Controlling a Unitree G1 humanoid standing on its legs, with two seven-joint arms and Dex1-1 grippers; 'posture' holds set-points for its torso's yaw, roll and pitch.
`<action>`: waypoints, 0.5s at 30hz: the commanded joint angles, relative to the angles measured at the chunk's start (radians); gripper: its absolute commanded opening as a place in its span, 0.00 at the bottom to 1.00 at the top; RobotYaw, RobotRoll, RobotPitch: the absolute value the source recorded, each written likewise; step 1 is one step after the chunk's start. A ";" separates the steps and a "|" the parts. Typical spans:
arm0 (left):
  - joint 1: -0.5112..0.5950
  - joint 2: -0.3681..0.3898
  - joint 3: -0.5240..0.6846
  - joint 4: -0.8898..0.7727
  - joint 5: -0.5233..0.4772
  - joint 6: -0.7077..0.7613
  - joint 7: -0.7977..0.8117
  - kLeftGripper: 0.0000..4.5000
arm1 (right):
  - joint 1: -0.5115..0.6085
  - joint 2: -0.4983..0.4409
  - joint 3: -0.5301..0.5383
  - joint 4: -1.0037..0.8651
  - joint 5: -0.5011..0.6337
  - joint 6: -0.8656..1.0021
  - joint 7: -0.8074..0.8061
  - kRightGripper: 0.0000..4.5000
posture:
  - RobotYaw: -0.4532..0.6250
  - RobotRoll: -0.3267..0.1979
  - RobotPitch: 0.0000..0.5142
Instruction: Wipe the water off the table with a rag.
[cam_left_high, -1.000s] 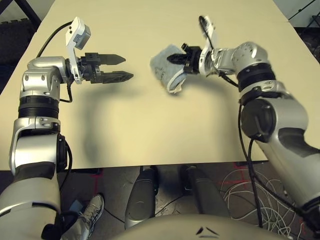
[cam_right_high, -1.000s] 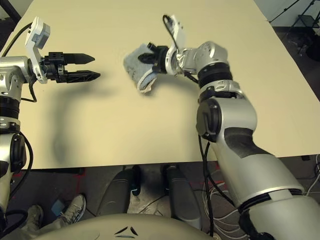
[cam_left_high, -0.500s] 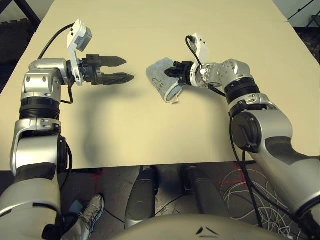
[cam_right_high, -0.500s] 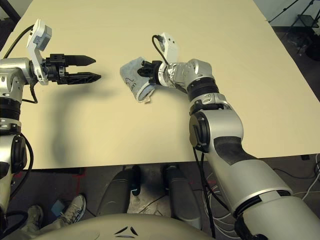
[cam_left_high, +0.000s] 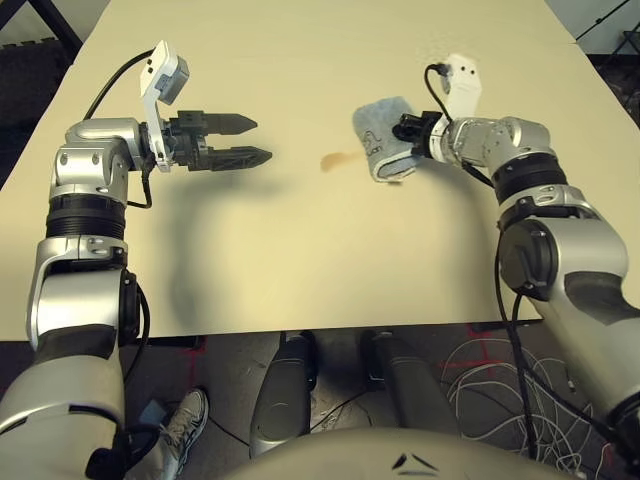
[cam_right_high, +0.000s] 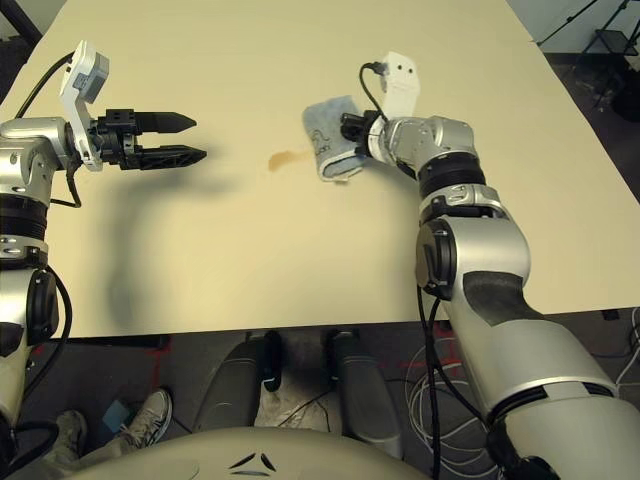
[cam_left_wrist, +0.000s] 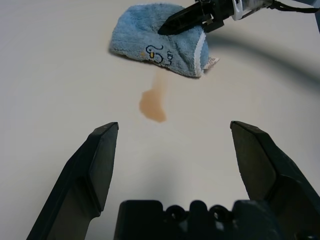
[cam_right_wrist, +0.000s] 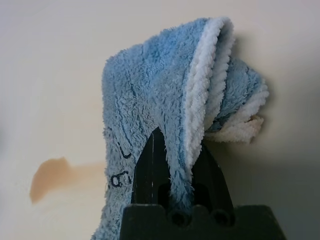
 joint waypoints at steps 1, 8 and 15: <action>-0.015 -0.003 -0.016 0.021 0.016 -0.009 -0.006 1.00 | -0.063 0.031 -0.020 -0.031 0.050 0.044 0.026 0.01 | 0.46 0.62 0.43; -0.027 0.000 -0.025 0.031 0.020 -0.006 -0.015 1.00 | -0.106 0.148 -0.017 -0.190 0.138 0.206 0.037 0.01 | 0.46 0.62 0.43; -0.017 0.008 -0.027 0.020 0.018 0.004 -0.017 1.00 | -0.051 0.255 0.018 -0.261 0.146 0.250 0.013 0.01 | 0.47 0.62 0.42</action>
